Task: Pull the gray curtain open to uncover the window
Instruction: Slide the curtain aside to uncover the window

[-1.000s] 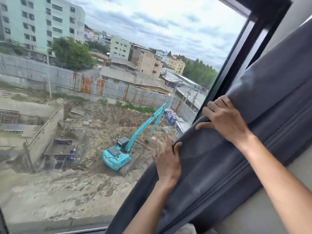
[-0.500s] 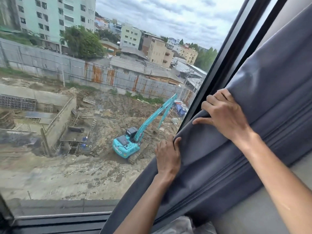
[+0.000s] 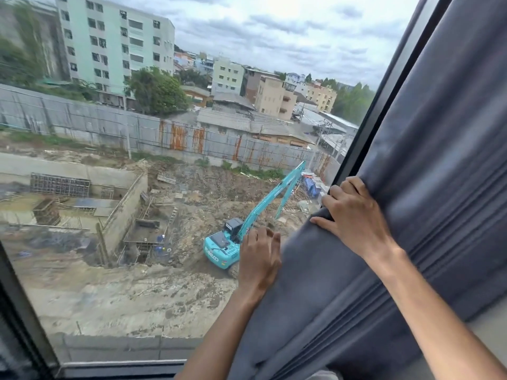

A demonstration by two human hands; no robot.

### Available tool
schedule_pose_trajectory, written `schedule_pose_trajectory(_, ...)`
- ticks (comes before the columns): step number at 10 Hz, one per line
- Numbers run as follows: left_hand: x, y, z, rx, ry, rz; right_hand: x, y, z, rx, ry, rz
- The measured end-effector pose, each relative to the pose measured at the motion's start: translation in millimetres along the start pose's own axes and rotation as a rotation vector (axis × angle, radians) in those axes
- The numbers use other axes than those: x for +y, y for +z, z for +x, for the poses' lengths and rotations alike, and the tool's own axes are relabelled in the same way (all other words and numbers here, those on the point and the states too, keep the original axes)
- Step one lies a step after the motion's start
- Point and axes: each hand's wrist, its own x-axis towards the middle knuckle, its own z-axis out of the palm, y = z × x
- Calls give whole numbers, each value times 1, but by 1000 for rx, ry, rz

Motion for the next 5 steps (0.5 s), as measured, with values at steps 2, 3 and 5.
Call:
schedule_pose_trajectory(2, -29, -56, 8, -44, 126, 52, -22, -19, -4, 11, 205, 208)
schedule_pose_trajectory(3, -41, -93, 11, -124, 202, 95, -36, -22, -1, 6, 284, 281)
schedule_pose_trajectory(5, -65, -175, 12, -162, 266, 150, -97, -37, -4, -50, 459, 465)
